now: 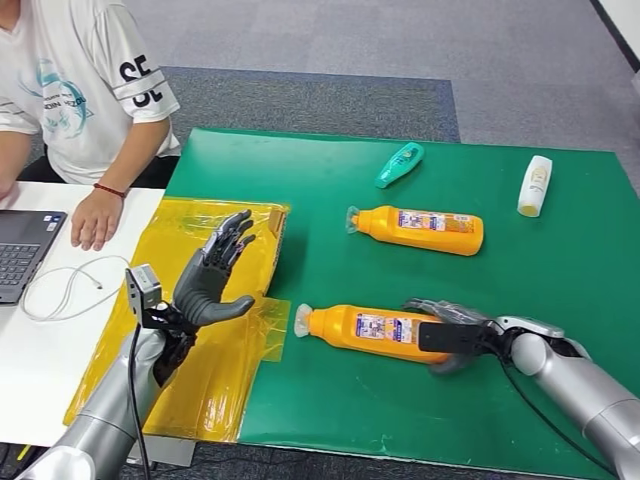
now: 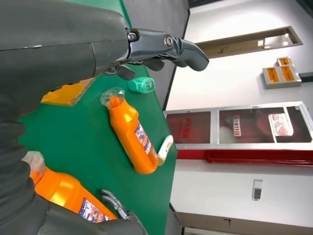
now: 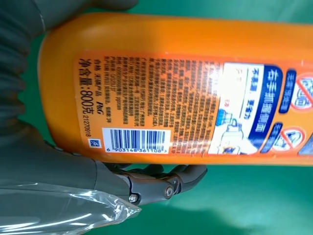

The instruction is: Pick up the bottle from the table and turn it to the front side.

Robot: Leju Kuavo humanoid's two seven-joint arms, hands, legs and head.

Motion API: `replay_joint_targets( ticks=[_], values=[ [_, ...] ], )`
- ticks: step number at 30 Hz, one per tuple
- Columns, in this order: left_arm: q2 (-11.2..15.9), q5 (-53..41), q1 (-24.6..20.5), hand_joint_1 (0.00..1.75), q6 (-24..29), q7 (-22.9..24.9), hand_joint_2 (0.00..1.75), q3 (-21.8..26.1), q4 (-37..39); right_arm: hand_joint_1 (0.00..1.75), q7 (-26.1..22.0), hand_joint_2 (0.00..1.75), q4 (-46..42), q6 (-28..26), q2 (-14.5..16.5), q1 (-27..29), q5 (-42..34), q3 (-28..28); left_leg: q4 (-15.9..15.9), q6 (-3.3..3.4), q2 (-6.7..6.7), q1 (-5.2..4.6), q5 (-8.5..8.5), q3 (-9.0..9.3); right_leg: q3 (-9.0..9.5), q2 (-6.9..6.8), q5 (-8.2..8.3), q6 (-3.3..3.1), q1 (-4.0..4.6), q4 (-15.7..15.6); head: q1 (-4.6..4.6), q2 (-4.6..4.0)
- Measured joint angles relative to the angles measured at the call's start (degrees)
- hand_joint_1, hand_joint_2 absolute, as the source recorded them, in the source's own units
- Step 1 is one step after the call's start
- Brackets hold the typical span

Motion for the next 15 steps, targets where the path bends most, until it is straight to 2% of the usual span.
replay_joint_targets(
  ticks=[15],
  values=[
    [0.1, -0.4, 0.2, 0.0, -0.2, 0.0, 1.75, 0.1, 0.0, 0.0, 1.2, 1.75, -3.9, 2.9, -1.3, -0.7, -0.7, -0.3, 0.0, 0.01, -0.01, -0.01, -0.01, -0.04, -0.01, -0.01, 0.0, 0.01, -0.01, 0.0, 0.01, 0.02]
  ],
)
